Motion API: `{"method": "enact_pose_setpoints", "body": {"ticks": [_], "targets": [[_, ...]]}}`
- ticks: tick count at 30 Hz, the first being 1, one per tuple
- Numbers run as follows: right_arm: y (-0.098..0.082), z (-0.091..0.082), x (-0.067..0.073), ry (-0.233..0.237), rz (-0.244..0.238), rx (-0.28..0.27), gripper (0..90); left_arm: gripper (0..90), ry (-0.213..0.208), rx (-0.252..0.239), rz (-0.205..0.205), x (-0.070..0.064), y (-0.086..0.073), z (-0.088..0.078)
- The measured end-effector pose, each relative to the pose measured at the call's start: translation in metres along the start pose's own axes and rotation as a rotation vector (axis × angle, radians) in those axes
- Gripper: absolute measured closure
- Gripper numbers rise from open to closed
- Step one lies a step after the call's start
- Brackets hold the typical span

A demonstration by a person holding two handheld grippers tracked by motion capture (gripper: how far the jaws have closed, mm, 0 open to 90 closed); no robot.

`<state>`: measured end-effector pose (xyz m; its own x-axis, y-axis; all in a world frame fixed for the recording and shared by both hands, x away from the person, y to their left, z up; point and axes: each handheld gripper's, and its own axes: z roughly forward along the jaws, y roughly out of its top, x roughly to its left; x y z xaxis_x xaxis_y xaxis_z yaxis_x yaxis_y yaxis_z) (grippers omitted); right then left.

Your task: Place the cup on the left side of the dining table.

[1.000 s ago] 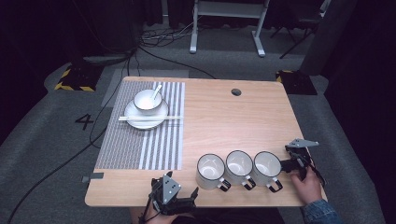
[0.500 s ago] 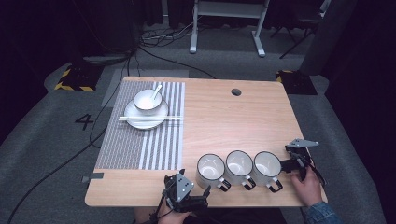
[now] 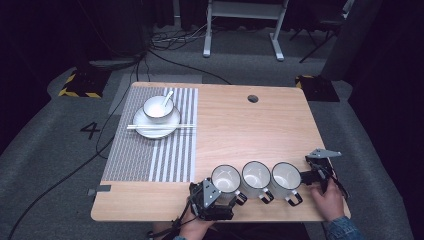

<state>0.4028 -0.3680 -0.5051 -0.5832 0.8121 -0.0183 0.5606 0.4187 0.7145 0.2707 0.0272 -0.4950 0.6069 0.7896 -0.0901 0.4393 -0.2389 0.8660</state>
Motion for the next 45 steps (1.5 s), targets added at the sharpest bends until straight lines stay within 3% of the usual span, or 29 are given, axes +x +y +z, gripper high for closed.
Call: {"method": "enact_pose_setpoints", "body": {"ticks": [2, 3, 10, 16, 26, 42, 45], "targets": [[0.000, 0.000, 0.000, 0.000, -0.001, 0.000, 0.2, 0.0, -0.002, -0.003, -0.004, 0.001, 0.001, 0.004], [0.000, 0.000, 0.000, 0.001, -0.002, 0.001, 0.2, 0.0, -0.017, 0.012, -0.027, 0.002, 0.002, 0.007], [0.000, 0.000, 0.000, 0.001, -0.002, 0.001, 0.2, 0.1, -0.012, 0.066, -0.010, 0.004, 0.007, 0.017], [0.000, 0.000, 0.000, 0.001, -0.002, 0.000, 0.2, 1.1, -0.018, 0.083, -0.003, 0.005, 0.010, 0.024], [0.000, 0.000, 0.000, 0.001, -0.002, 0.000, 0.2, 2.1, 0.023, 0.081, 0.050, 0.000, 0.015, 0.031], [0.000, 0.000, 0.000, 0.001, -0.002, 0.000, 0.2, 3.4, 0.013, 0.076, 0.068, 0.001, 0.015, 0.032], [0.000, 0.000, 0.000, 0.001, -0.002, 0.000, 0.2, 3.4, 0.028, 0.064, 0.096, -0.001, 0.014, 0.031]]}}
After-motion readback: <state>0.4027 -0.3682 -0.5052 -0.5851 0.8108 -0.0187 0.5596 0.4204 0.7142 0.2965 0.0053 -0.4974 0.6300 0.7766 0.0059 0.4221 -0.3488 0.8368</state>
